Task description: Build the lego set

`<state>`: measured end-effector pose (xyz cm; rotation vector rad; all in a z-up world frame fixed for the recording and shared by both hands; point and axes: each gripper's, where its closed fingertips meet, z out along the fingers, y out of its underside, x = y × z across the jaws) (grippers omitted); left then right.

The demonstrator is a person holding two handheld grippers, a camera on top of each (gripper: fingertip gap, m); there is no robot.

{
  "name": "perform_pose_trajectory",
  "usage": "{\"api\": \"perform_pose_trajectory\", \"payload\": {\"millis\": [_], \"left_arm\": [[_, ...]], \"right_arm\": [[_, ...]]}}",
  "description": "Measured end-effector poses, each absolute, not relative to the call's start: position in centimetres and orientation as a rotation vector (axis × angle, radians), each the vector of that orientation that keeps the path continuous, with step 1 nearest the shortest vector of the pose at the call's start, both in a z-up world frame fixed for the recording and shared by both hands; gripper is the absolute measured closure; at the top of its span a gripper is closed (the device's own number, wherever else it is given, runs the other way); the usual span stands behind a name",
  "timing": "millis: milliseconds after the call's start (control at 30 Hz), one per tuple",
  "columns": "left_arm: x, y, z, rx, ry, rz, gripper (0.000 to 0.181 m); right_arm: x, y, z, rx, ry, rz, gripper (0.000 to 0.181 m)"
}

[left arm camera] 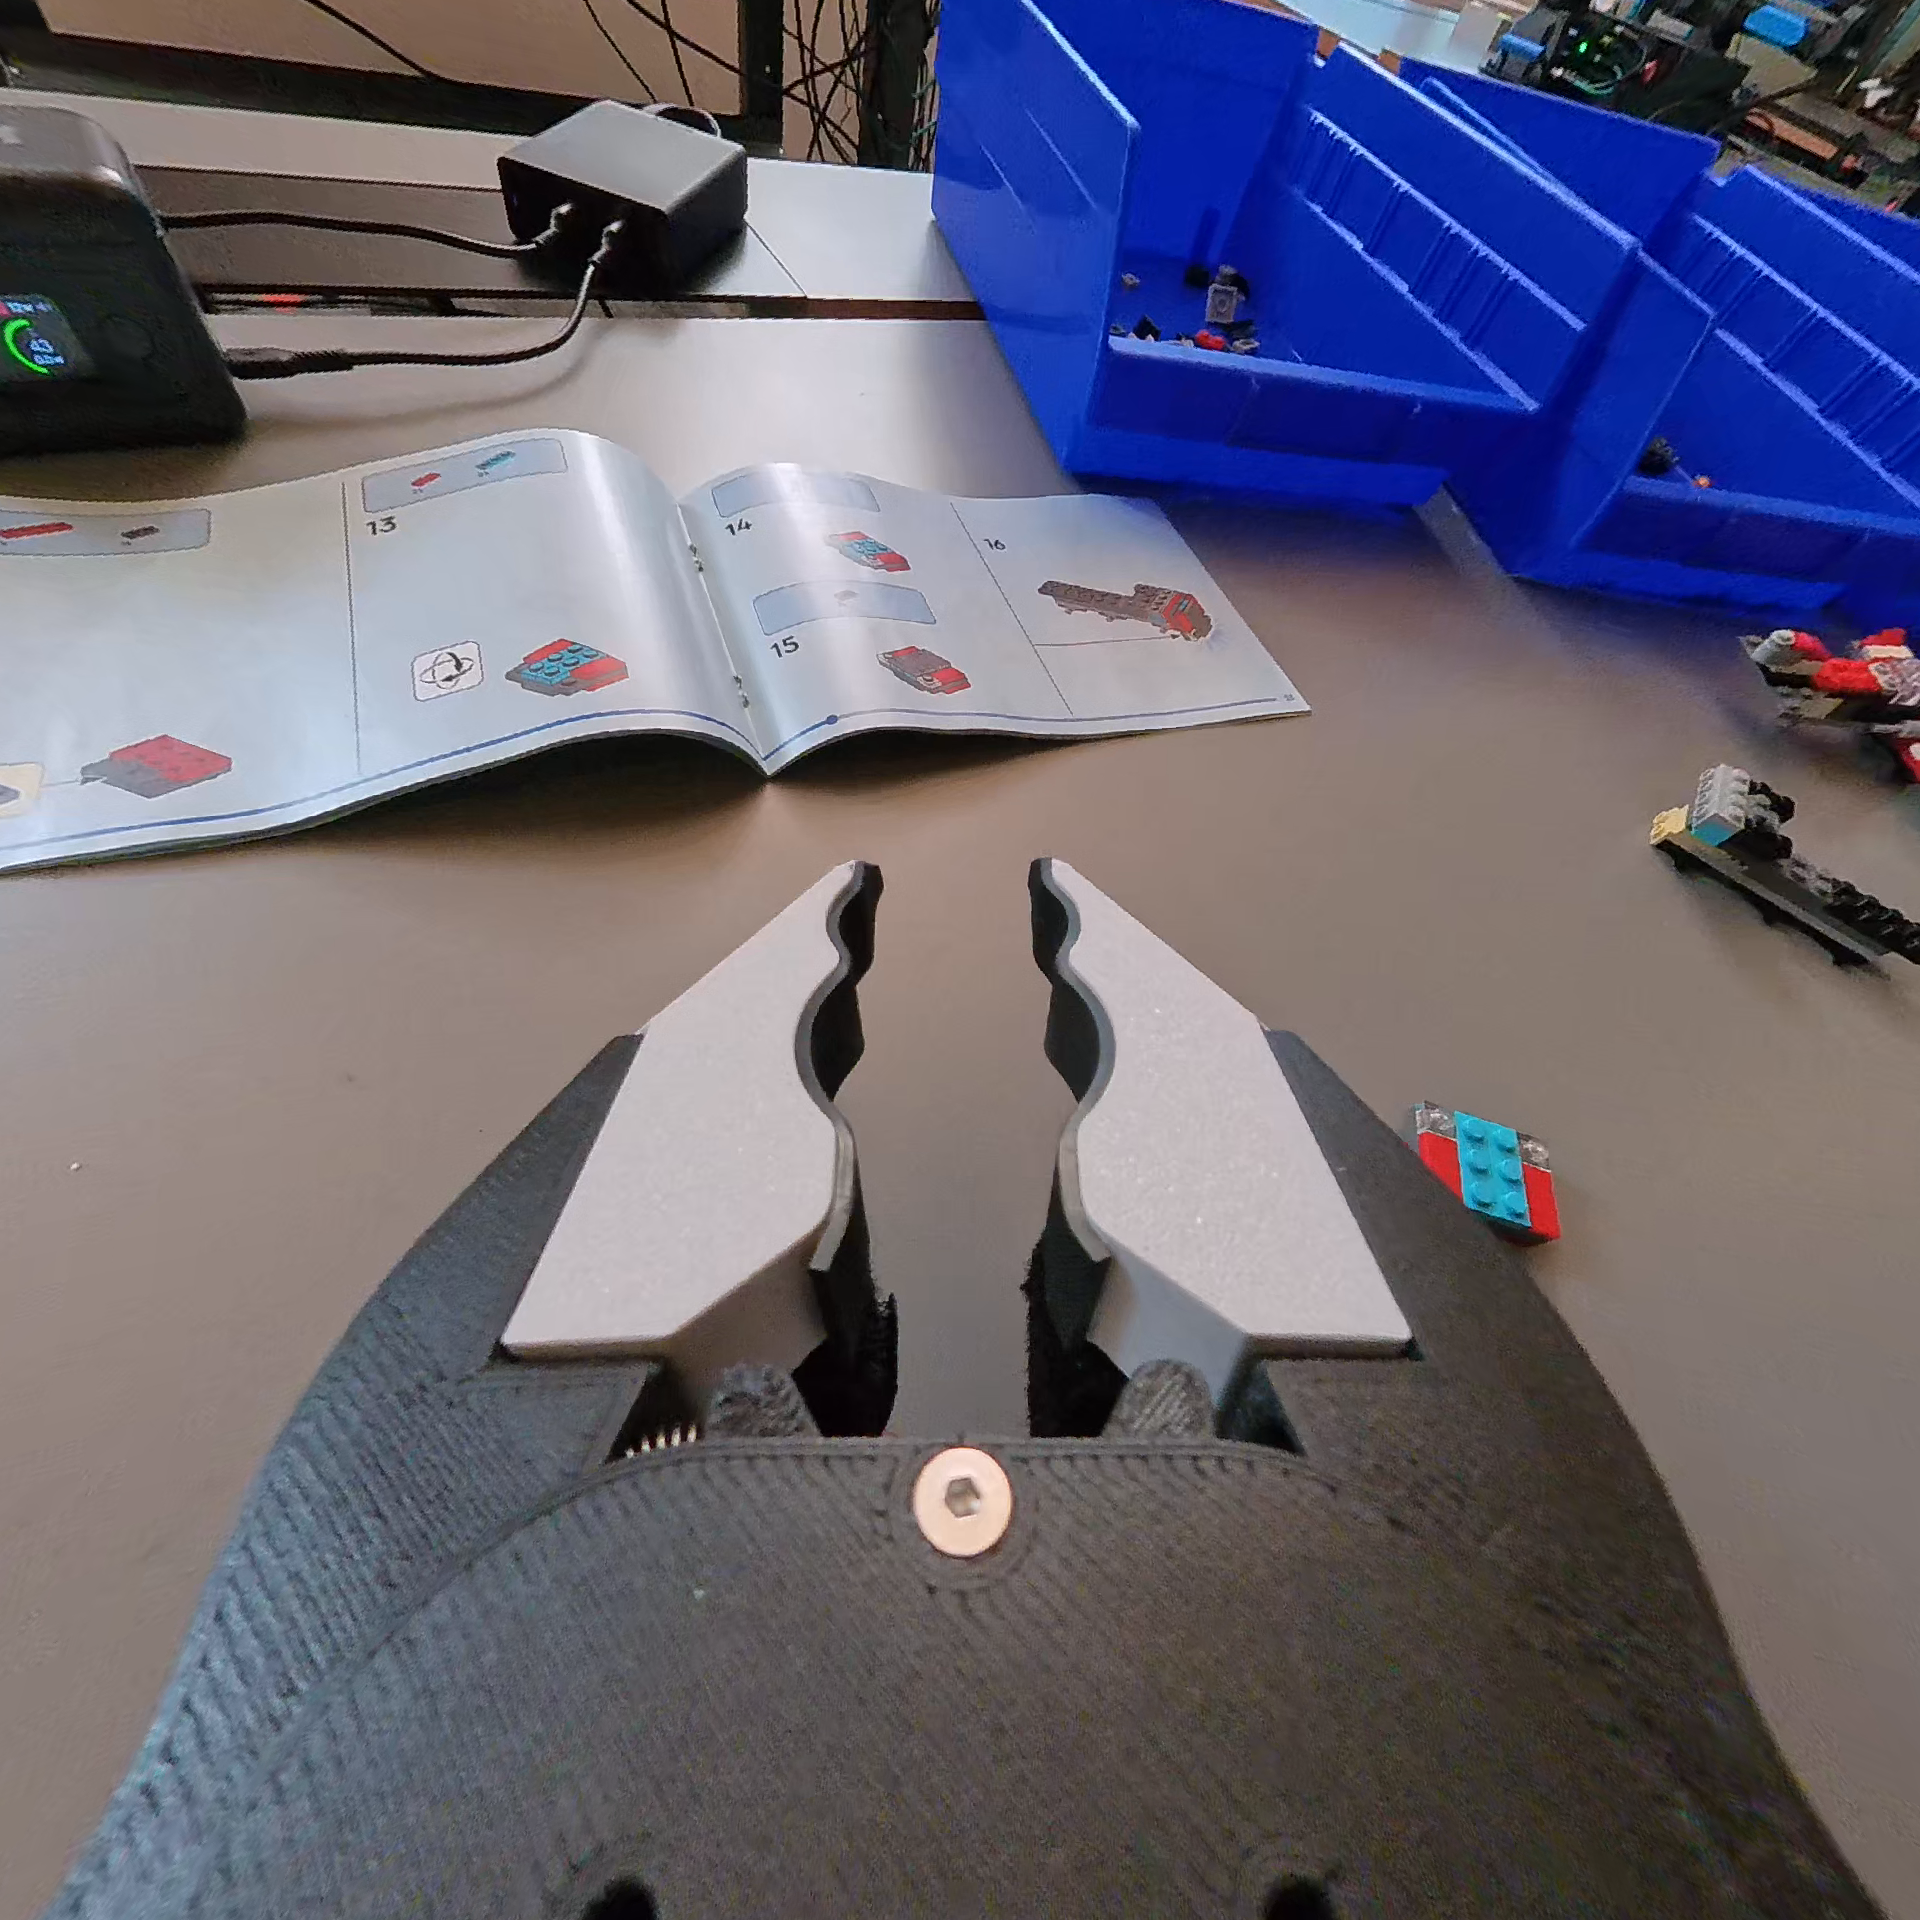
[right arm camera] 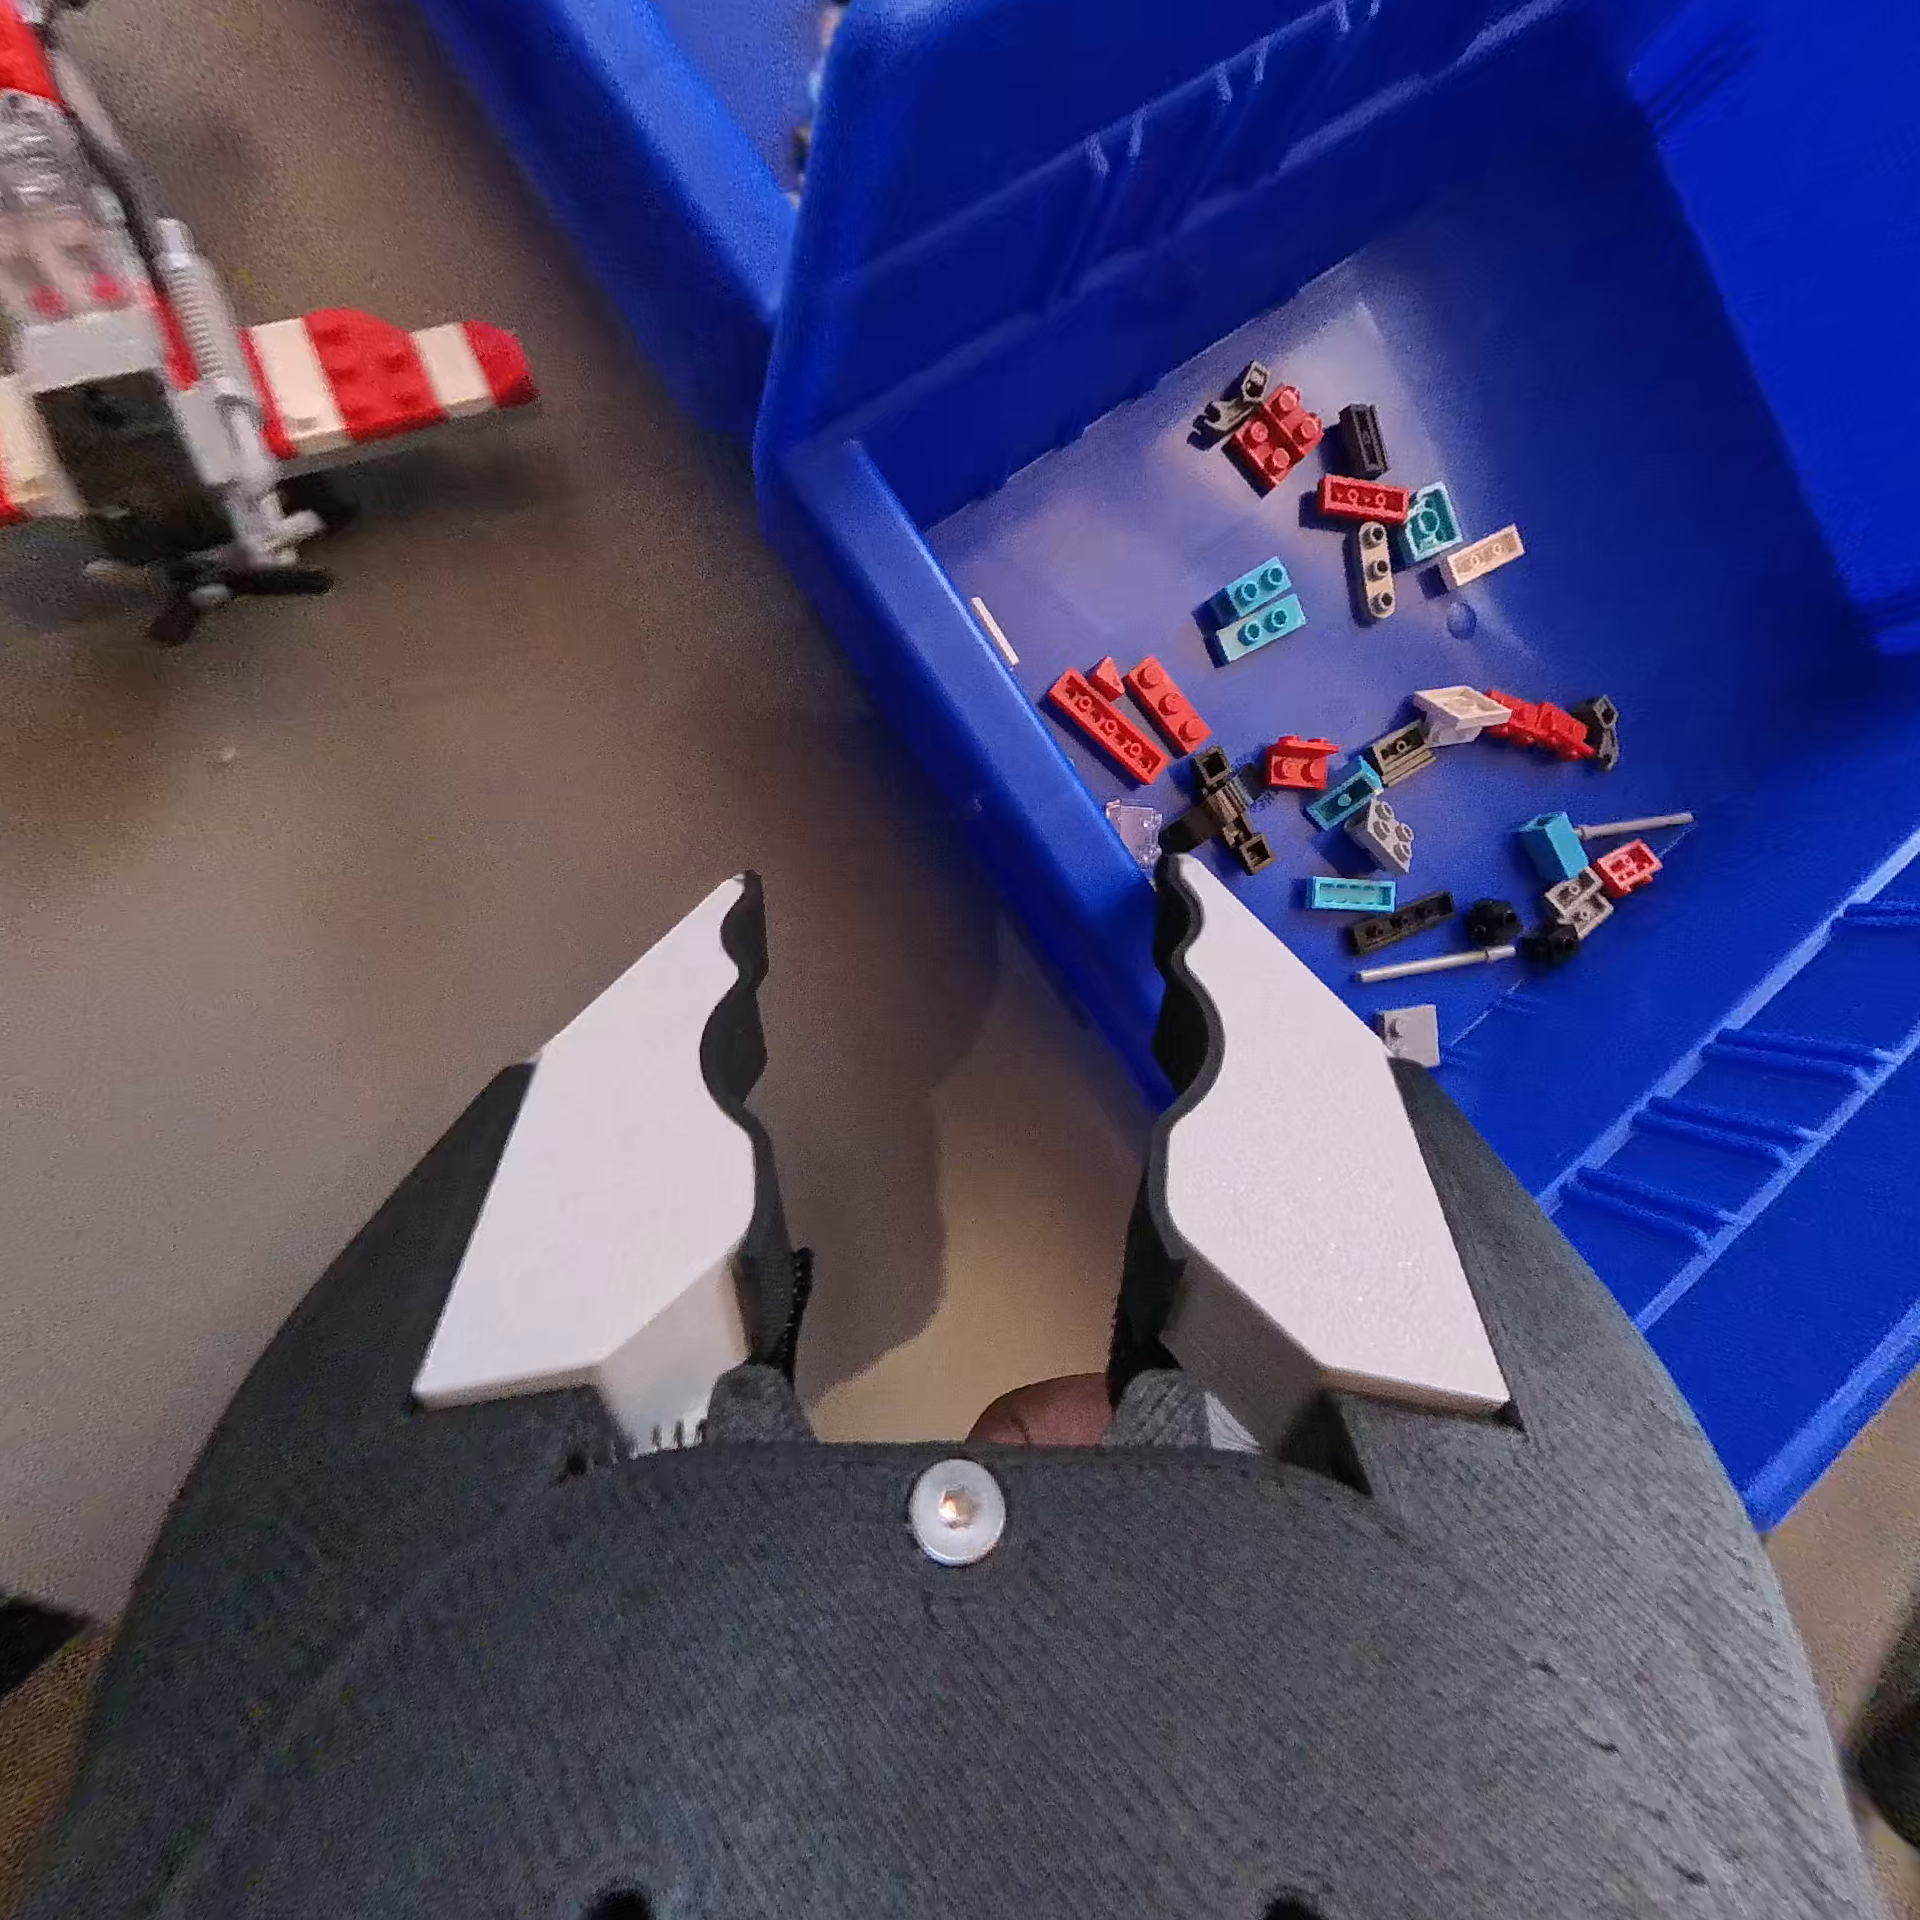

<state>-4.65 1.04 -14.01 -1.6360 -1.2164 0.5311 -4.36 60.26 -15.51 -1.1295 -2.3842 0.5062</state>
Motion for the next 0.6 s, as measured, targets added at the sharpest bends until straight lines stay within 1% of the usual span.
{"api": "perform_pose_trajectory", "payload": {"millis": [67, 200, 267, 333, 433, 600], "left_arm": [[-4.7, 1.2, -14.2, -1.654, -1.218, 0.531, 0.150], [-4.6, 1.4, -14.3, -1.686, -1.203, 0.566, 0.143], [-4.7, 2.0, -13.7, -1.694, -1.157, 0.611, 0.137], [-5.1, 4.0, -12.3, -1.708, -1.078, 0.629, 0.137], [-6.8, 8.2, -9.5, -1.772, -0.921, 0.640, 0.133], [-11.3, 16.0, -5.7, -1.843, -0.694, 0.599, 0.127]], "right_arm": [[-3.2, 59.8, -14.9, -1.122, -2.385, 0.560, 0.108], [-1.7, 58.7, -11.4, -1.092, -2.287, 0.809, 0.110], [-1.0, 57.6, -9.9, -1.055, -2.243, 0.968, 0.110], [-0.3, 55.9, -9.2, -1.021, -2.224, 1.147, 0.112], [0.6, 54.1, -10.8, -1.037, -2.258, 1.293, 0.112], [0.8, 52.7, -14.7, -1.122, -2.300, 1.342, 0.112]]}}
